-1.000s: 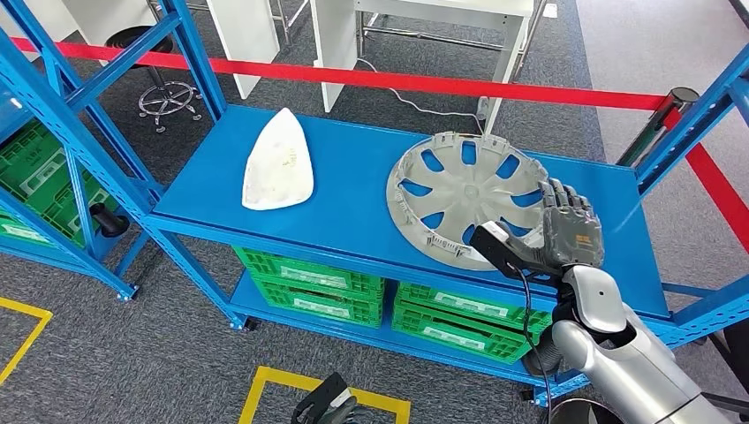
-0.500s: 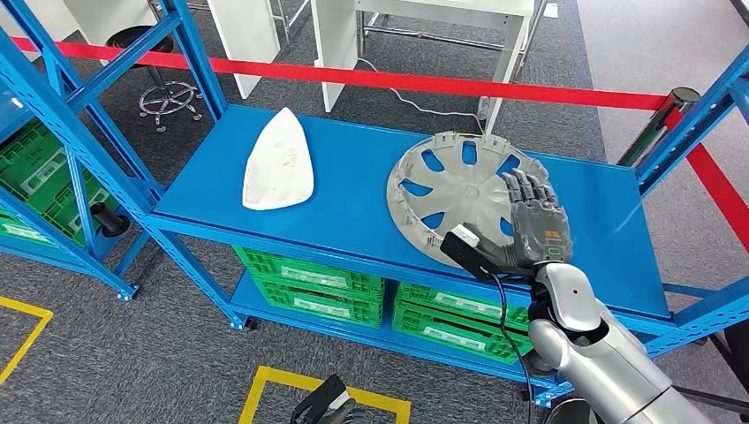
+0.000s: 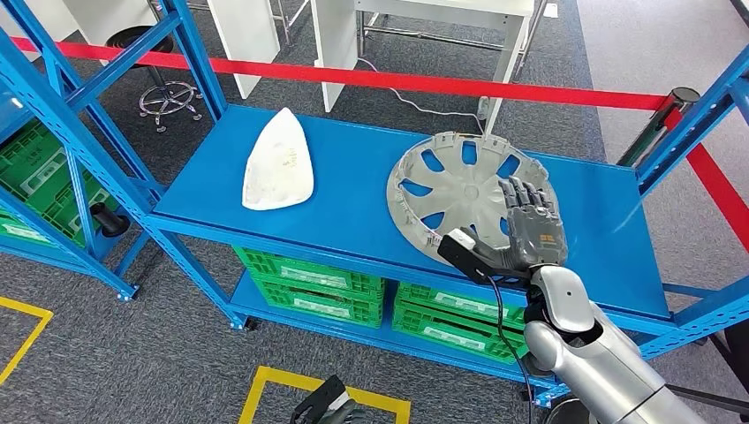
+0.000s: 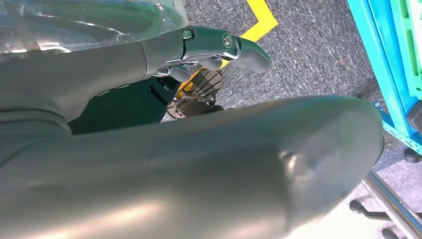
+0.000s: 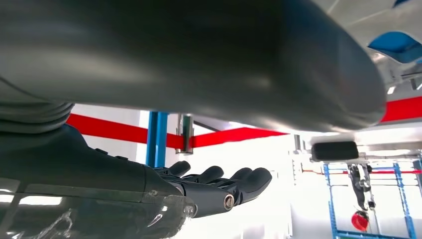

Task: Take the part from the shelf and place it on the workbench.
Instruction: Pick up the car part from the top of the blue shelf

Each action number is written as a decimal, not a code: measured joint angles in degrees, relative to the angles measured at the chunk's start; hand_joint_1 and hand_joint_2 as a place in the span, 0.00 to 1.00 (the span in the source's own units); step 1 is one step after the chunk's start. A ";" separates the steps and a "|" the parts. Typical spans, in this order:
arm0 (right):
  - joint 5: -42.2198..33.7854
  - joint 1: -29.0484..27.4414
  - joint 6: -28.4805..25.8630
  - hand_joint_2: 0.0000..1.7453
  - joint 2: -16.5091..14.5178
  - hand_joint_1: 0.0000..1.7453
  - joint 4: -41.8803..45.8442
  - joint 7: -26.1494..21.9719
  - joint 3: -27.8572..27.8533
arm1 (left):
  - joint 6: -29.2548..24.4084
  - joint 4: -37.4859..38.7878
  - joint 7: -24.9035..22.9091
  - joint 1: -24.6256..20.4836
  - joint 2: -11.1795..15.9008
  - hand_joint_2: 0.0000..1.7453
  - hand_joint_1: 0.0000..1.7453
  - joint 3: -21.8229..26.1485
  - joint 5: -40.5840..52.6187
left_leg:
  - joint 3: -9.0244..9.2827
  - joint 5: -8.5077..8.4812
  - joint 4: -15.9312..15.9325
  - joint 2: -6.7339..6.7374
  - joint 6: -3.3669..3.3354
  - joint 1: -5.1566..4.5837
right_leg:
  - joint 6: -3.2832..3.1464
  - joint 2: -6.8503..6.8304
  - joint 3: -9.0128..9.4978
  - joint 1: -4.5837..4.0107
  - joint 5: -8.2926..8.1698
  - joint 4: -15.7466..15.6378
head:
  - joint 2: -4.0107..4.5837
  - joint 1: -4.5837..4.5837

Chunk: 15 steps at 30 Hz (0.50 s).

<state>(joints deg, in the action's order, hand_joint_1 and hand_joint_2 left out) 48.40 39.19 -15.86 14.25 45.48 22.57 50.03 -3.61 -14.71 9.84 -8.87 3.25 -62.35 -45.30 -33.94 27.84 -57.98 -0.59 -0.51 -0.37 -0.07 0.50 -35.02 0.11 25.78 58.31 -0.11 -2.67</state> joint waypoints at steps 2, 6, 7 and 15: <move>-0.09 -0.04 -0.09 0.00 -0.01 0.00 -0.82 0.15 0.02 | 0.00 0.00 0.00 0.00 0.01 0.00 0.00 -0.08 -0.01 | 0.00 0.00 0.00 0.00 0.00 0.00 | 0.00 0.00 0.00 0.00 0.00 0.00 | 0.01 0.00; -0.45 -0.12 0.28 0.00 -0.08 0.00 -2.57 0.43 0.06 | 0.00 0.00 0.00 0.00 0.01 0.00 0.00 -0.28 -0.10 | 0.01 0.00 0.00 0.00 0.00 0.00 | 0.00 0.00 0.00 0.00 0.00 0.00 | 0.00 0.00; -0.70 -0.18 0.50 0.00 -0.09 0.00 -2.88 0.52 0.06 | 0.00 0.00 0.00 0.00 0.01 0.00 0.00 -0.33 -0.12 | 0.01 0.00 0.00 0.00 0.00 0.00 | 0.00 0.00 0.00 0.00 0.00 0.00 | 0.00 0.00; -2.02 -1.17 1.37 0.00 -0.08 0.00 -4.81 0.66 0.00 | 0.00 0.00 0.00 -0.09 0.01 0.00 0.00 -0.61 -0.13 | 0.01 0.00 0.00 0.00 0.00 0.00 | 0.00 0.01 0.00 0.00 0.00 0.00 | 0.00 0.01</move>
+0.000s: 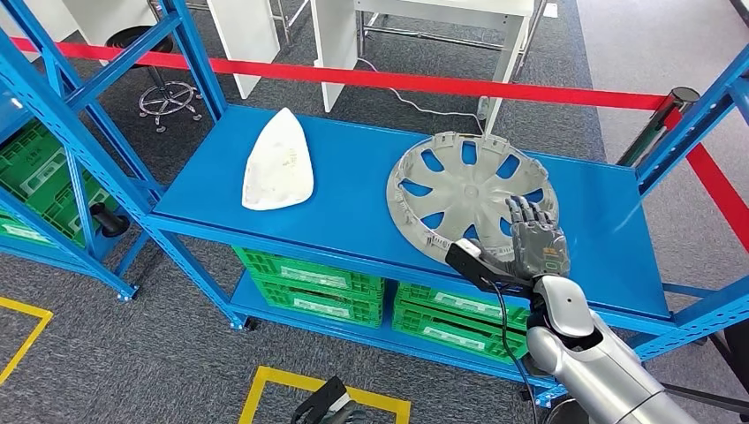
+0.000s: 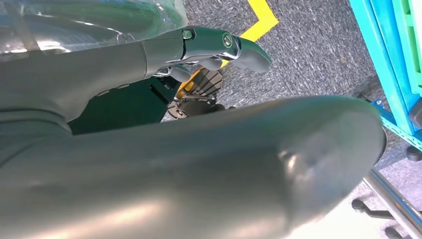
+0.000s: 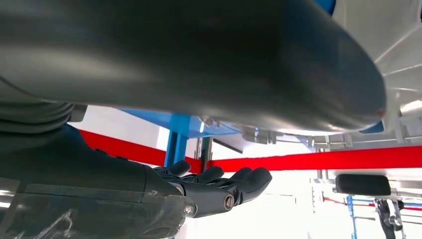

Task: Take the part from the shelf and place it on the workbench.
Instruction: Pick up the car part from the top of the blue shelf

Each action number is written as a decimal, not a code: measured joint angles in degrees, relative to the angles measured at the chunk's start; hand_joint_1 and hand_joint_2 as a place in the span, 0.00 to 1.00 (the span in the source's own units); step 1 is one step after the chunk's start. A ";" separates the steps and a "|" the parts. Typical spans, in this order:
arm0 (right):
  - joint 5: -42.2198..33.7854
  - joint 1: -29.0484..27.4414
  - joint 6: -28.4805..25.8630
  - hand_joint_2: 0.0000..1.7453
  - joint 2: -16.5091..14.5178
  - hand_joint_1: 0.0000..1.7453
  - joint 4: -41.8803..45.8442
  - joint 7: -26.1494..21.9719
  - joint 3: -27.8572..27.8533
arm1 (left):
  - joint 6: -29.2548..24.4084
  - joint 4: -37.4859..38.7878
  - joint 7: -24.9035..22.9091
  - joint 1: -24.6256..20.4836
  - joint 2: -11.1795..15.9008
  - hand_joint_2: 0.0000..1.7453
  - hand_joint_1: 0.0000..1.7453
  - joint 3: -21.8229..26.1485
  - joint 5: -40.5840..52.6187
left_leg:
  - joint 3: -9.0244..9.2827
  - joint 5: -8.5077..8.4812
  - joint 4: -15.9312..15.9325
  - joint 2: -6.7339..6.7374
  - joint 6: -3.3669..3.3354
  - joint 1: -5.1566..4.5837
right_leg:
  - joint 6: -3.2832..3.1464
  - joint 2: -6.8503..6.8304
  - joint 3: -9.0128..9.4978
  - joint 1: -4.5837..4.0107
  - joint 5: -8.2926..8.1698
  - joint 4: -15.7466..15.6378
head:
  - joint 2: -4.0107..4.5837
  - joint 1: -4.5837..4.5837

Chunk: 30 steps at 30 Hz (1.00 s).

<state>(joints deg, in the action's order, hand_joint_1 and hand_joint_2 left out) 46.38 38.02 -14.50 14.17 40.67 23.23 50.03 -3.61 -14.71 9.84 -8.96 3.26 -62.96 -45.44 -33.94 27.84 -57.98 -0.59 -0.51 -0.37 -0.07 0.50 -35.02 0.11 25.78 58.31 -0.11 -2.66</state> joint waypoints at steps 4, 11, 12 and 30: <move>-0.28 -0.20 0.63 0.00 -0.05 0.00 -0.48 -0.18 0.00 | 0.00 0.00 0.00 -0.03 0.00 0.00 0.00 -0.03 0.01 | 0.00 0.00 0.00 0.00 0.00 0.00 | 0.00 0.00 0.00 0.00 0.00 0.00 | 0.00 -0.01; -0.44 -0.99 1.90 0.00 -0.62 0.00 -1.10 -0.80 0.14 | 0.00 0.00 0.00 -0.03 0.00 0.00 0.00 -0.11 0.01 | 0.00 0.00 0.00 0.00 0.00 0.00 | 0.00 0.00 0.00 0.00 0.00 0.00 | 0.00 -0.01; -0.44 -1.05 1.96 0.00 -0.74 0.00 -1.20 -0.84 0.16 | 0.00 0.00 0.00 -0.03 0.00 0.00 0.00 -0.12 0.00 | 0.00 0.00 0.00 0.00 0.00 0.00 | 0.00 0.00 0.00 0.00 0.00 0.00 | 0.00 -0.01; -1.57 -1.77 2.98 0.00 -2.72 0.00 -2.75 -0.98 0.34 | -0.02 0.00 0.00 -0.03 0.31 0.00 0.00 -0.18 -0.05 | 0.00 0.00 0.01 0.00 0.00 0.00 | 0.00 0.00 0.00 0.00 0.00 0.00 | 0.01 -0.01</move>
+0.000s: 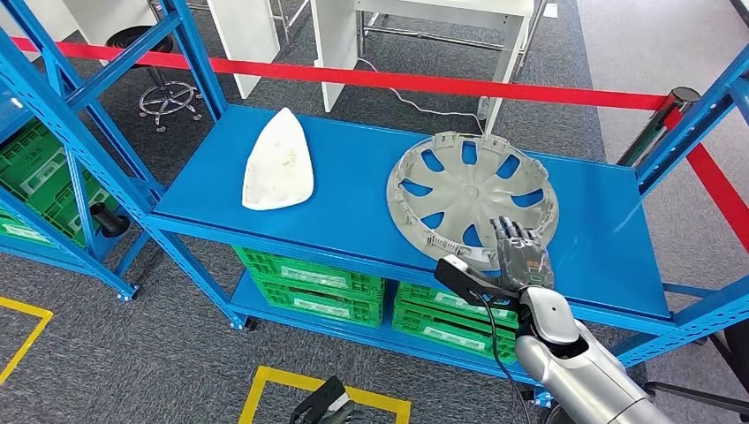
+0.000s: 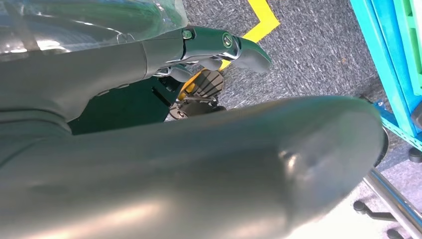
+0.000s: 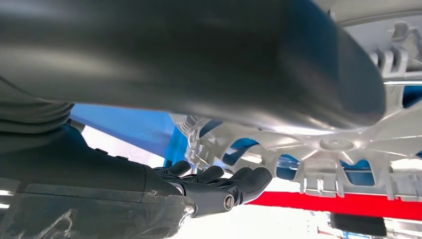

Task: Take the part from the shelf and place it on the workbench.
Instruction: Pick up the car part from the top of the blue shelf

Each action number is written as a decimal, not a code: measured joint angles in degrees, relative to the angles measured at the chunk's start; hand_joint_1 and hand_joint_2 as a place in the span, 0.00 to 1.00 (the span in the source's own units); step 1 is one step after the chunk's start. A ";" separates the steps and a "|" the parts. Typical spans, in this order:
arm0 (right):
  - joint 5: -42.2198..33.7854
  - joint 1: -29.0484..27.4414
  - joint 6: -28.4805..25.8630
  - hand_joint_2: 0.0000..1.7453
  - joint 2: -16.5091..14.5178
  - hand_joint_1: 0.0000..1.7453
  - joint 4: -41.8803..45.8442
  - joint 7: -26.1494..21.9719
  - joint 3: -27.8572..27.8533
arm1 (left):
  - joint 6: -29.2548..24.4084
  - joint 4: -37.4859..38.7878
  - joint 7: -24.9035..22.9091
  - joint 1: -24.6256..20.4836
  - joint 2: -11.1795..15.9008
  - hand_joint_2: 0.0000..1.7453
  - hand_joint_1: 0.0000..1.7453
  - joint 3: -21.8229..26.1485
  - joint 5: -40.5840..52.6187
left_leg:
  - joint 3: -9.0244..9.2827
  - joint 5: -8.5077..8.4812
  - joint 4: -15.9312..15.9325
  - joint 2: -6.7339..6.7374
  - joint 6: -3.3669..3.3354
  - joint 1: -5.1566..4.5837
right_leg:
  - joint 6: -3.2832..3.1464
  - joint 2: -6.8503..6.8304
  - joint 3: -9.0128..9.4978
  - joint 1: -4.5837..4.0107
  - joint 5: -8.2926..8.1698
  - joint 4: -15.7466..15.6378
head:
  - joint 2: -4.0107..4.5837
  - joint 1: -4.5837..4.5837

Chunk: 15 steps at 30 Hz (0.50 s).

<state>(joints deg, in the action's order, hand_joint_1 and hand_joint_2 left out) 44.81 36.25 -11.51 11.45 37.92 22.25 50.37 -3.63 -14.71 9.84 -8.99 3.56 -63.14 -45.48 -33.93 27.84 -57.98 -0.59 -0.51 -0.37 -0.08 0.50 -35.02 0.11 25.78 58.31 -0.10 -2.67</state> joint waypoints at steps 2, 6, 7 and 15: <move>-0.46 -0.01 0.11 0.00 -0.11 0.00 -0.14 0.26 0.01 | 0.00 0.00 0.00 0.00 0.00 0.00 0.00 0.00 -0.07 | 0.00 0.00 0.00 0.00 0.00 0.00 | 0.00 0.00 0.00 0.00 0.00 0.00 | -0.01 0.00; -1.23 -0.02 0.53 0.00 -0.20 0.00 -0.26 0.44 -0.01 | 0.00 0.00 0.00 0.00 0.00 0.00 0.00 0.00 -0.34 | 0.00 0.00 0.00 0.00 0.00 0.00 | 0.00 0.00 0.00 0.00 0.00 0.00 | 0.00 0.00; -1.37 -0.02 0.67 0.00 -0.22 0.00 -0.28 0.47 -0.01 | 0.00 0.00 0.00 0.00 0.00 0.00 0.00 0.00 -0.39 | 0.00 0.00 0.00 0.00 0.00 0.00 | 0.00 0.00 0.00 0.00 0.00 0.00 | 0.00 0.00; -1.98 -0.06 1.39 0.00 -0.33 0.00 -0.37 0.73 -0.09 | 0.00 0.00 -0.04 0.00 0.00 0.00 0.00 0.00 -0.45 | 0.00 0.00 0.00 0.00 0.00 0.00 | 0.00 0.00 0.00 0.00 0.00 0.00 | -0.01 0.00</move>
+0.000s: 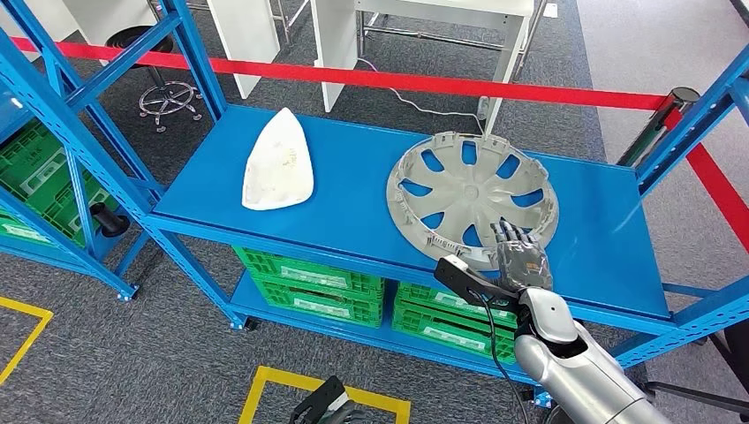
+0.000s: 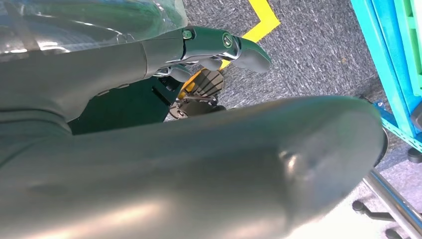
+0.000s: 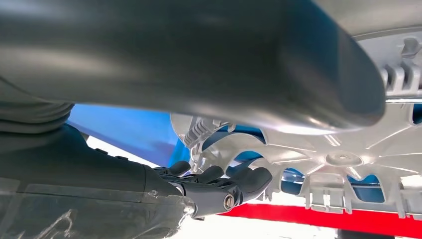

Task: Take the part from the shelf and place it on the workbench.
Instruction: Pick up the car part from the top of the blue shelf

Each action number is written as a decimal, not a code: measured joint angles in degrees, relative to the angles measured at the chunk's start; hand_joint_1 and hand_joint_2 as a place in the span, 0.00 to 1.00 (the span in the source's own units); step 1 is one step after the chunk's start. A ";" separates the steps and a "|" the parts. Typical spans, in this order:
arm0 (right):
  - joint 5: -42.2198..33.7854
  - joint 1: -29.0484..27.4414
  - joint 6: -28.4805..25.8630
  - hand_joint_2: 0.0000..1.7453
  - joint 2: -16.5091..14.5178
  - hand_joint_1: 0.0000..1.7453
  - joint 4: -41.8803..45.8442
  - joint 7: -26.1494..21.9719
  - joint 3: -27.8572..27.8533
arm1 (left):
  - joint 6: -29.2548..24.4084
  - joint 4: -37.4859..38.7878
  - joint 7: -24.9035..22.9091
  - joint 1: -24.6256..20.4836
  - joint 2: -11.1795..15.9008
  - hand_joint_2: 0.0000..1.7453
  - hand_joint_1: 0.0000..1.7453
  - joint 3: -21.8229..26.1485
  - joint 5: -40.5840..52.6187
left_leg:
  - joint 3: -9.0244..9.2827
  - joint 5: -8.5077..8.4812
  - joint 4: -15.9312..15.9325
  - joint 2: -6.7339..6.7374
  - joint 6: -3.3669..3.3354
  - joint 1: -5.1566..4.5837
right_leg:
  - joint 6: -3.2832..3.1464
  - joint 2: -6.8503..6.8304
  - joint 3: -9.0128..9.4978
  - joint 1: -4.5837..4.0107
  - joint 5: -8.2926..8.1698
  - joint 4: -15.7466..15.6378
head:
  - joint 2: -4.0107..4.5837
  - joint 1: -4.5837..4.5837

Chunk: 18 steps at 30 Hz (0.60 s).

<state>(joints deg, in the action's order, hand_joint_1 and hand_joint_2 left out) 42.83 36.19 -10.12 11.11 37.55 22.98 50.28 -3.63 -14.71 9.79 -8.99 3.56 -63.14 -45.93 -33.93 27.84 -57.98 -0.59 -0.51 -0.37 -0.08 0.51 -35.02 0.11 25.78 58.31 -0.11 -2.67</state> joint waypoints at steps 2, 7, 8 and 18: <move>-0.20 -0.01 0.25 0.00 -0.01 0.00 0.00 0.09 -0.04 | -0.01 0.00 0.00 0.00 0.00 0.00 0.00 0.00 -0.02 | 0.00 0.00 0.00 0.00 0.00 0.00 | 0.00 0.00 0.00 0.00 0.00 0.00 | 0.00 0.00; -1.05 -0.21 1.05 0.50 -0.01 0.00 0.00 0.50 -0.09 | -0.14 0.00 0.13 0.09 0.01 0.00 0.00 0.00 -0.05 | 0.00 0.00 0.00 0.00 0.00 0.00 | 0.00 0.00 0.00 0.00 0.00 0.00 | 0.00 0.00; -1.11 -0.29 1.13 0.75 -0.01 0.00 0.01 0.54 -0.10 | -0.15 0.00 0.18 0.13 0.02 0.00 0.00 0.00 -0.06 | 0.00 0.00 0.00 0.00 0.00 0.00 | 0.00 0.00 0.00 0.00 0.00 0.00 | 0.00 0.00; -2.21 -1.07 1.94 1.00 0.01 0.00 0.28 1.52 -0.14 | -0.18 0.00 0.70 0.73 0.08 0.00 0.00 -0.02 -0.19 | 0.00 0.01 0.00 0.00 0.01 0.00 | -0.01 0.00 0.00 0.00 0.01 0.00 | 0.00 0.00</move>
<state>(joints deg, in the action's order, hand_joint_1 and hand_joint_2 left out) 40.63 35.12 -8.19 11.13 37.83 24.50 50.15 -3.80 -14.71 10.49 -8.27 3.64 -63.17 -46.12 -33.93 27.85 -57.98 -0.59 -0.49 -0.37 -0.09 0.51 -35.02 0.11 25.79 58.31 -0.10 -2.67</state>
